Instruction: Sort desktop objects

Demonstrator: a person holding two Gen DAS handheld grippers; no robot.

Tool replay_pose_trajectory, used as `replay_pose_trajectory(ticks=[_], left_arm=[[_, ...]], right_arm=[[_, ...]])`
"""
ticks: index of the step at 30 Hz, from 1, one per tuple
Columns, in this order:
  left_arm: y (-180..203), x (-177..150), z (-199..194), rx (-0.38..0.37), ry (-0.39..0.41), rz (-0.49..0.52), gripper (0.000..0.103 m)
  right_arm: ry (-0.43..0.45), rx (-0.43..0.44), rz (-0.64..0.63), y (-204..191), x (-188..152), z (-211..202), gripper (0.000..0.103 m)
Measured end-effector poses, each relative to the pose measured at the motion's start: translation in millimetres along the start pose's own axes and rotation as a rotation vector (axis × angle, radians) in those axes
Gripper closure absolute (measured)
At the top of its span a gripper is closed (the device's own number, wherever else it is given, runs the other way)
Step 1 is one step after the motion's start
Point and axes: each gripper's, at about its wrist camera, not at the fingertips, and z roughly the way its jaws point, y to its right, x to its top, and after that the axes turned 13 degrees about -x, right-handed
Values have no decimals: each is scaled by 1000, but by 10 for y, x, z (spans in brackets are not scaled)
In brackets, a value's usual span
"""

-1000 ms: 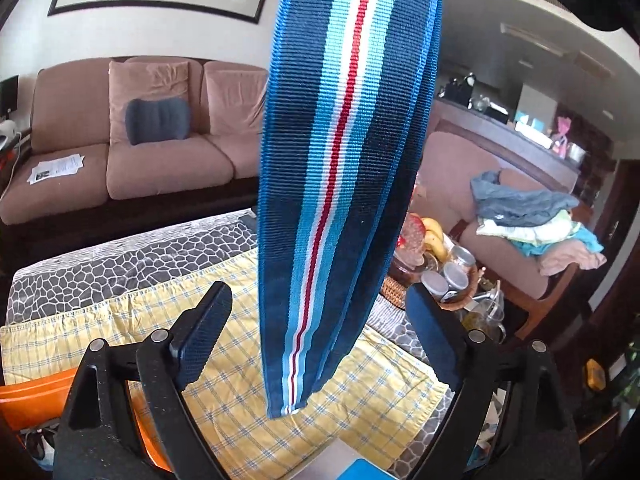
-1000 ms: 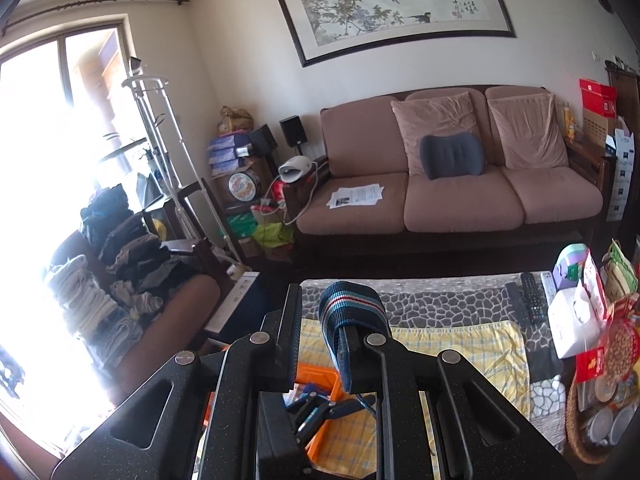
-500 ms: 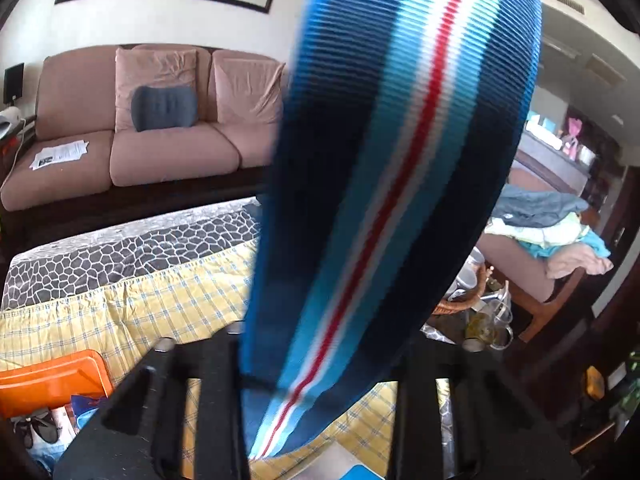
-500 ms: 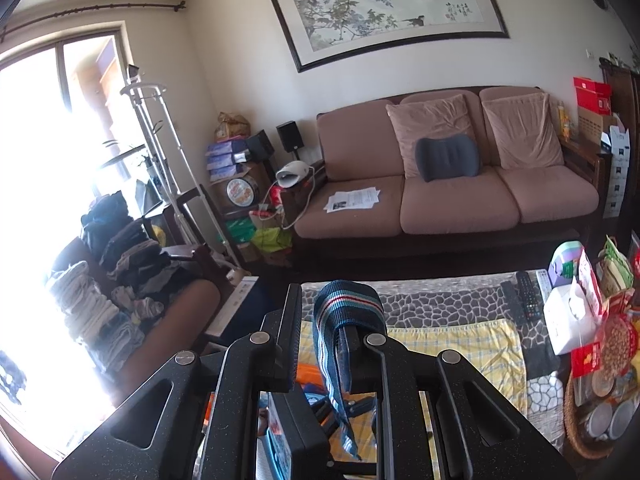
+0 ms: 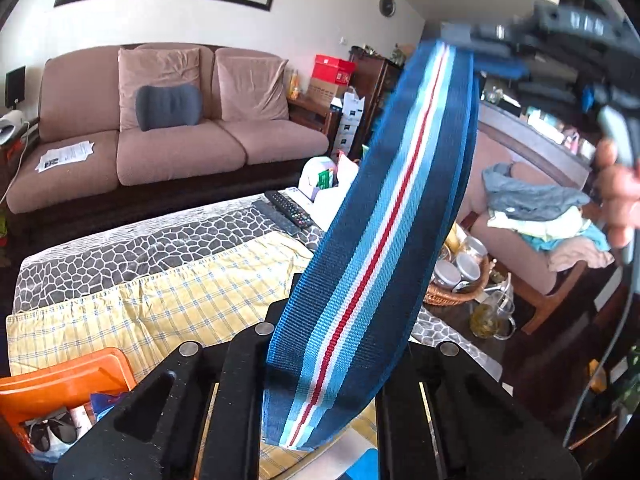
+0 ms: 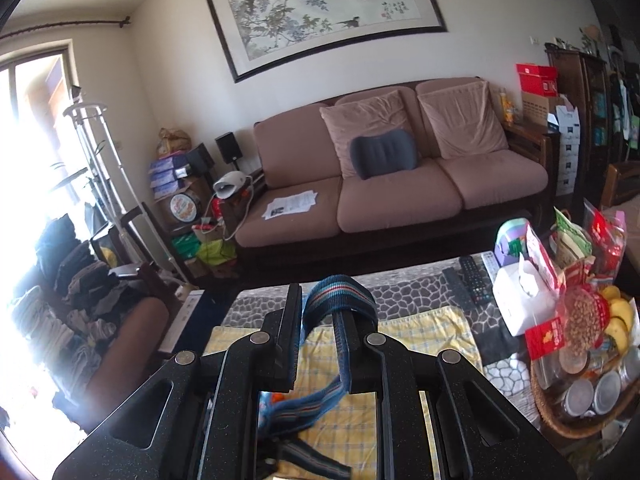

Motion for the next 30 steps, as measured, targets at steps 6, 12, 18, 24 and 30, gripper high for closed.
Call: replay_pose_trajectory(ticks=[6,12,18,24,30], left_arm=[[-58,211,-244,13,17,-8,94],[-112,268,-278,66,2,-1,94],[-225,240,-305,97,-6,-15,94],[-345,198,-395,92,23,-51,94],[-364,211,-433,112,34,-58,94]], right_arm=[[-173,10,179,615,-562,576,87],[-397,130,223,500,-1311,1103,86],[-530,256,132,116,-1707,1203,80],[-528,382,198,129,-1838,969,59],[-444,456,560,629,-1869,941,18]])
